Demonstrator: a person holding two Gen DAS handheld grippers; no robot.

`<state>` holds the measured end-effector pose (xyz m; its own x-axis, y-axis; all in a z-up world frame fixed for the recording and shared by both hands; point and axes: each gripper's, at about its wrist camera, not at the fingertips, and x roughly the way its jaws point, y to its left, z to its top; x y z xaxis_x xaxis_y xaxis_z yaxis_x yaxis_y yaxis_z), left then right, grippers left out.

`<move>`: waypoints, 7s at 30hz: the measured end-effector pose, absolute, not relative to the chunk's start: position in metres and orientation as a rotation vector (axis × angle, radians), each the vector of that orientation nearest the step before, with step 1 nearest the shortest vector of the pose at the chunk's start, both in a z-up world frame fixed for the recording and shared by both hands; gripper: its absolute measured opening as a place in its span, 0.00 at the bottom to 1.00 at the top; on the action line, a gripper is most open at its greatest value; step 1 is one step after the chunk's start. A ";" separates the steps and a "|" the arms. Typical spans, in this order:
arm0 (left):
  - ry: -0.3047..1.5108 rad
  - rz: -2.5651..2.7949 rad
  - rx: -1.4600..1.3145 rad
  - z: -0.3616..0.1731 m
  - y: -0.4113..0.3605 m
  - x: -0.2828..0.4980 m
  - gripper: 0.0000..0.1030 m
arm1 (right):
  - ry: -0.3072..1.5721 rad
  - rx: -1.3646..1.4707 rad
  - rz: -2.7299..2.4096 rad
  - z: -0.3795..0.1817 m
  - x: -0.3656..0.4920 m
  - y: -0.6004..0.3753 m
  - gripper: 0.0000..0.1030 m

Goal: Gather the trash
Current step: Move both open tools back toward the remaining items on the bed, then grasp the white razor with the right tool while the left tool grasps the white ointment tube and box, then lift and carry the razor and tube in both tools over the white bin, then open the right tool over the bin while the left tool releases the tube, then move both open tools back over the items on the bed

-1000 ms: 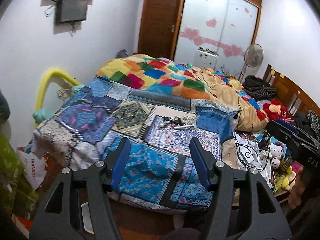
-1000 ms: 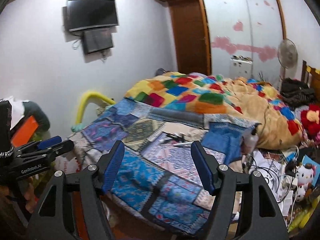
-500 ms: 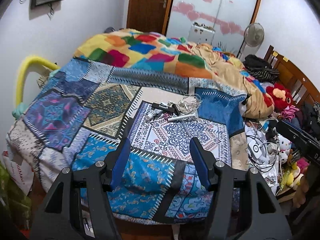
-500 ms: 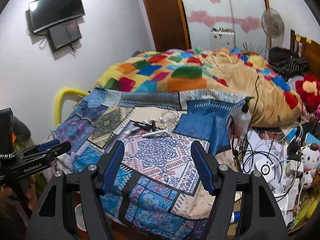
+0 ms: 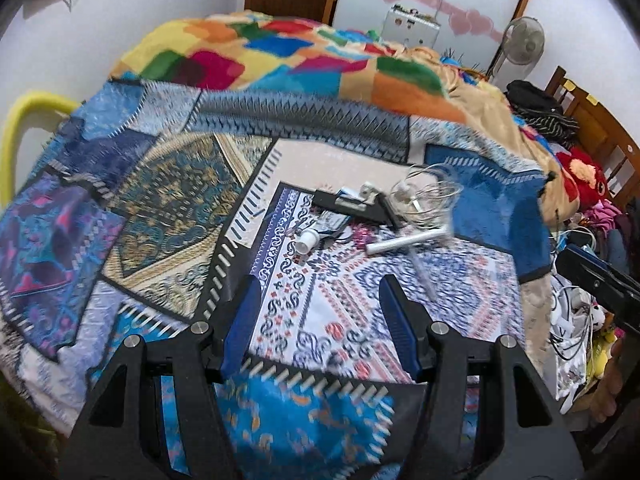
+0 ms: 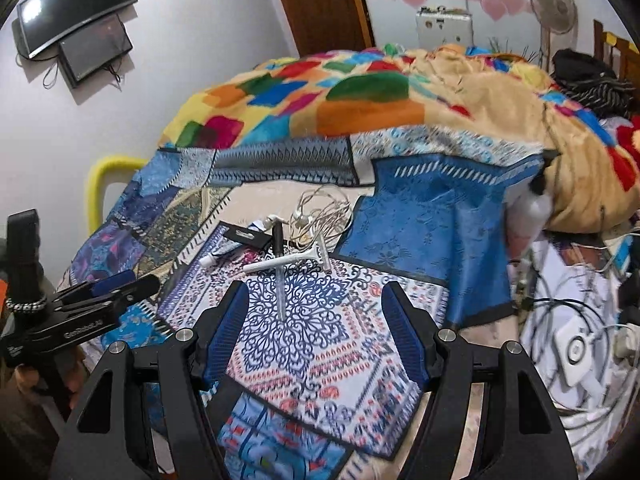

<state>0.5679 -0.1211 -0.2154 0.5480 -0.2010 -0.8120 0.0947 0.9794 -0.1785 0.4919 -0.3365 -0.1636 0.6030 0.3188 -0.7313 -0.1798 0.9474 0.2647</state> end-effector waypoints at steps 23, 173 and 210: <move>0.972 -0.269 0.014 -0.275 -0.147 0.641 0.33 | 1.000 0.279 0.423 -0.242 0.589 -0.314 0.42; 1.265 0.261 -0.568 -0.334 0.193 0.205 0.18 | 1.409 -0.304 0.808 -0.283 0.264 0.070 0.31; 0.812 0.198 -0.277 -0.105 0.081 0.175 0.24 | 0.844 -0.127 0.800 -0.084 0.239 -0.083 0.38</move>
